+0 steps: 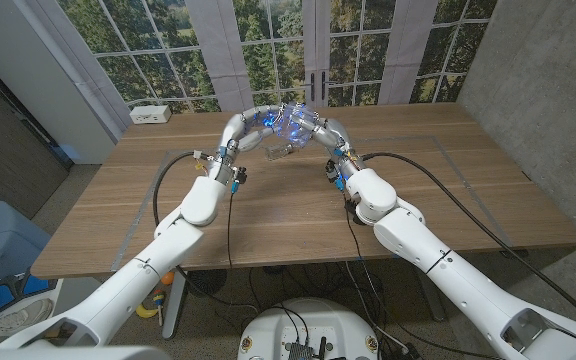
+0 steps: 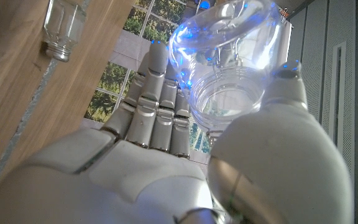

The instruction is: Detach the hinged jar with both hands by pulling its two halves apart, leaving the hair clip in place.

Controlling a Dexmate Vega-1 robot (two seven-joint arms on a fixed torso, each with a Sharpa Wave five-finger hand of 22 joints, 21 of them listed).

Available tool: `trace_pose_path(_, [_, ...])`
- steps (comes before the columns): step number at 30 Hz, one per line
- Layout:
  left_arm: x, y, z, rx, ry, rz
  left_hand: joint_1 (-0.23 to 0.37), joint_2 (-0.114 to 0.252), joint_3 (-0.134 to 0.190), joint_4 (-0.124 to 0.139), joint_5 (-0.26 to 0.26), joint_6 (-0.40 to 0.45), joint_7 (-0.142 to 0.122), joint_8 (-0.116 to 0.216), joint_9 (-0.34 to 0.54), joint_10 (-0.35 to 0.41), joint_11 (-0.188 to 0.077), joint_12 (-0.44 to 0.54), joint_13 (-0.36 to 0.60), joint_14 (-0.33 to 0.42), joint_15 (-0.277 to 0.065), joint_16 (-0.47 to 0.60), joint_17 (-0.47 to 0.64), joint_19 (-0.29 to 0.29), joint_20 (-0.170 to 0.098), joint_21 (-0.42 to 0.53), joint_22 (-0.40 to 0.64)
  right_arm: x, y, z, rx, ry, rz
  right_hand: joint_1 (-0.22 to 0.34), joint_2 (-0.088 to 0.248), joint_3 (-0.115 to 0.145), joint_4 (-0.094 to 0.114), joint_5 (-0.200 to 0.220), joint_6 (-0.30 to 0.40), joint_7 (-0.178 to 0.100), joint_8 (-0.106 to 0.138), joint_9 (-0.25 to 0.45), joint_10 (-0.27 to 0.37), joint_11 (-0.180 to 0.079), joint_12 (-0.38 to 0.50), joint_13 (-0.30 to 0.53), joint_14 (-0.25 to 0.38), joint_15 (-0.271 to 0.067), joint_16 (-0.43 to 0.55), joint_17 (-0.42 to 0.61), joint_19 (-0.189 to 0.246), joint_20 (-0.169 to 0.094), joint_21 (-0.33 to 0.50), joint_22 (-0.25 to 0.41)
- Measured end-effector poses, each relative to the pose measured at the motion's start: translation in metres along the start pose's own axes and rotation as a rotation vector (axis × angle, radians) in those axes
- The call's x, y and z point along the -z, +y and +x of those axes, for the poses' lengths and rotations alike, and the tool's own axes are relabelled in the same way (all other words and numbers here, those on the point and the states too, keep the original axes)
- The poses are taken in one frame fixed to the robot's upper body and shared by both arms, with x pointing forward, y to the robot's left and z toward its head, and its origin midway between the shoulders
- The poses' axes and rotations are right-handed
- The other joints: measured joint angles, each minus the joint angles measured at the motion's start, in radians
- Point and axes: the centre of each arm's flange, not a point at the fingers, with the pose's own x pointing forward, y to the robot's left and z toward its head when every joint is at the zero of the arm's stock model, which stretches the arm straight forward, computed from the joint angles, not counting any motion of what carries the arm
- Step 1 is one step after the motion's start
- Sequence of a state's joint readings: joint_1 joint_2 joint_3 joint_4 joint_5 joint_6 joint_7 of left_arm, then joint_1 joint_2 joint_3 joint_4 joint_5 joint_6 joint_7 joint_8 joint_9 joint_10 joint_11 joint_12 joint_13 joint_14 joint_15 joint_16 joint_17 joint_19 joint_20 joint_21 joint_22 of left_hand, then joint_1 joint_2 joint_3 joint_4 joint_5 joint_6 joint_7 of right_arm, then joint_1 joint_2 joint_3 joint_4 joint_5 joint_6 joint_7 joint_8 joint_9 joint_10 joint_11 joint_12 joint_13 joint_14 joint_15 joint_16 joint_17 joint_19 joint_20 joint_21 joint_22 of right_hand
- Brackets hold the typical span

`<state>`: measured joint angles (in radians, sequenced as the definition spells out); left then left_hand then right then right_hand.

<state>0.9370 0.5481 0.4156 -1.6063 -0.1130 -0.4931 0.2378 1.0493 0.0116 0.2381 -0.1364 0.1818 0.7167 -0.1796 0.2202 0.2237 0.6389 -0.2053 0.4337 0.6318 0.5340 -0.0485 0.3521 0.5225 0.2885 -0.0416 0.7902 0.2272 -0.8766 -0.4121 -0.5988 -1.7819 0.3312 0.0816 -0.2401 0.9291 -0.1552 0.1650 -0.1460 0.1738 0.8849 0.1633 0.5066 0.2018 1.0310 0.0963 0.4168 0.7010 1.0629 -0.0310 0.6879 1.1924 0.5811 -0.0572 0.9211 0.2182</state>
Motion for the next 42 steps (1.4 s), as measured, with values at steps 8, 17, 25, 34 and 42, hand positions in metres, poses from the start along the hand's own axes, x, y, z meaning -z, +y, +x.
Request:
trace_pose_path(8, [-0.012, 0.002, -0.001, 0.046, -0.034, 0.043, -0.079, 0.172, 0.072, 0.073, 0.009, 0.055, 0.041, -0.003, -0.037, 0.009, 0.009, -0.008, 0.013, 0.004, -0.003, -0.023, -0.008, -0.008, 0.006, 0.045, 0.006, 0.002, 0.004, -0.001, 0.018, -0.009, -0.071, 0.0, 0.0, 0.0, 0.0, -0.004, 0.0, 0.0, -0.005, 0.0, 0.0, 0.0, -0.016, 0.0, 0.0, 0.0, -0.005, 0.0, -0.016, 0.005, 0.004, -0.005])
trace_pose_path(17, [-0.026, 0.003, 0.003, 0.106, -0.032, 0.147, -0.107, 0.194, 0.256, 0.151, 0.074, 0.111, 0.078, 0.005, -0.035, 0.012, 0.013, -0.015, 0.015, 0.1, -0.009, -0.008, 0.01, 0.034, 0.0, 0.189, 0.078, 0.002, 0.004, -0.003, -0.013, -0.051, -0.168, 0.0, 0.0, 0.0, 0.0, 0.0, 0.001, -0.001, -0.006, 0.005, -0.004, -0.004, -0.01, 0.027, 0.0, 0.0, -0.015, 0.005, -0.028, 0.004, 0.008, -0.009])
trace_pose_path(25, [-0.035, 0.003, 0.004, 0.11, -0.034, 0.227, -0.052, 0.15, 0.375, 0.056, 0.105, 0.12, 0.116, 0.063, 0.023, 0.058, 0.049, 0.035, 0.094, 0.33, -0.051, 0.077, 0.078, 0.131, -0.003, 0.517, 0.296, -0.001, 0.0, -0.006, -0.058, -0.104, -0.206, 0.0, 0.0, 0.0, 0.0, 0.0, 0.001, -0.001, -0.011, 0.012, -0.004, -0.004, -0.002, 0.04, 0.0, 0.0, -0.015, 0.009, -0.04, 0.005, 0.015, -0.012])
trace_pose_path(34, [-0.049, 0.002, 0.001, 0.068, -0.053, 0.395, -0.031, 0.14, 0.394, 0.013, 0.111, 0.168, 0.1, 0.113, 0.07, 0.133, 0.09, 0.051, 0.094, 0.419, -0.089, 0.106, 0.131, 0.166, -0.007, 0.615, 0.322, -0.005, -0.008, -0.011, -0.096, -0.127, -0.28, 0.0, 0.0, 0.0, 0.0, 0.004, -0.005, -0.006, -0.008, 0.023, -0.013, -0.013, 0.004, 0.061, 0.0, 0.0, -0.019, 0.014, -0.055, 0.006, 0.015, -0.014])
trace_pose_path(42, [-0.057, 0.006, 0.001, 0.091, -0.058, 0.574, -0.042, 0.106, 0.393, 0.008, 0.135, 0.193, 0.074, 0.135, 0.092, 0.171, 0.094, 0.051, 0.094, 0.435, -0.094, 0.09, 0.135, 0.171, -0.001, 0.627, 0.322, -0.014, -0.019, -0.017, -0.116, -0.112, -0.391, 0.0, 0.0, 0.0, 0.0, 0.011, -0.016, -0.018, -0.007, 0.047, -0.022, -0.022, 0.0, 0.091, 0.0, 0.0, -0.019, 0.023, -0.088, 0.009, 0.015, -0.016])
